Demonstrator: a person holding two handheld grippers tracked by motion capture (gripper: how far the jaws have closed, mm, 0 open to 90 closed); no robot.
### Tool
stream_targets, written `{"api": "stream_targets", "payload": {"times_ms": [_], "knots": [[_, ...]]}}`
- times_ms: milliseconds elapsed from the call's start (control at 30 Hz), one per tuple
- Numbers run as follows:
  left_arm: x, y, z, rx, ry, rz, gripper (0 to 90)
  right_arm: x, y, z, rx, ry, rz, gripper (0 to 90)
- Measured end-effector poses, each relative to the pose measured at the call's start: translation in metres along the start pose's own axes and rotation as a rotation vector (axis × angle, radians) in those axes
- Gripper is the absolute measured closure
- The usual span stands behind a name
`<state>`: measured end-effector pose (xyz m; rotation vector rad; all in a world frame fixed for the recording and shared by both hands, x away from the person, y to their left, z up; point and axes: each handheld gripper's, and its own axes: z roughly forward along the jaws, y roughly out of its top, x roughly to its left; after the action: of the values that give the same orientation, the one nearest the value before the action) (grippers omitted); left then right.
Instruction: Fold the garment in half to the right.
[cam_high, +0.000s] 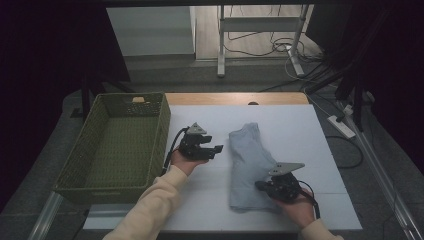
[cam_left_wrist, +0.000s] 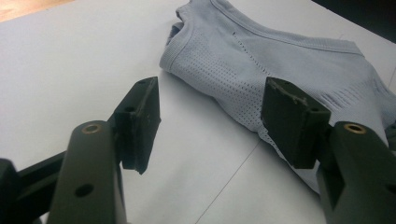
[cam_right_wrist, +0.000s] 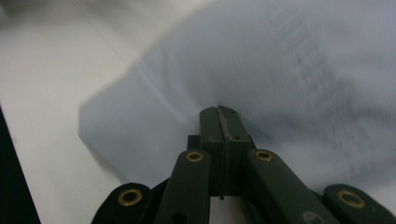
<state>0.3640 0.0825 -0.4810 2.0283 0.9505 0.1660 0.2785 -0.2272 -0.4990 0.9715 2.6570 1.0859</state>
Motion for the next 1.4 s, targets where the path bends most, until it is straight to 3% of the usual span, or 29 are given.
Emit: {"api": "stream_targets", "payload": {"times_ms": [333,733,967,1167,1300,1400], "knots": [[0.000,0.000,0.000,0.002,0.000,0.000,37.8,-0.005,-0.016,-0.008,0.074,-0.056,0.009,89.1],[-0.002,-0.001,0.002,0.007,-0.005,0.003,37.7,-0.010,-0.020,-0.008,0.083,-0.046,0.034,89.1],[-0.001,-0.001,0.002,0.007,-0.005,0.000,37.7,-0.008,-0.019,-0.015,-0.005,-0.032,0.018,86.8],[-0.001,-0.001,0.002,0.007,-0.003,-0.001,36.9,-0.010,-0.016,-0.027,-0.109,-0.075,0.038,66.2],[-0.001,-0.001,0.001,0.003,-0.002,-0.002,36.8,-0.013,-0.017,-0.032,-0.138,-0.129,0.066,53.7],[-0.001,-0.001,0.001,0.002,-0.005,-0.005,36.5,-0.017,-0.018,-0.035,-0.145,-0.150,0.084,50.4]]}}
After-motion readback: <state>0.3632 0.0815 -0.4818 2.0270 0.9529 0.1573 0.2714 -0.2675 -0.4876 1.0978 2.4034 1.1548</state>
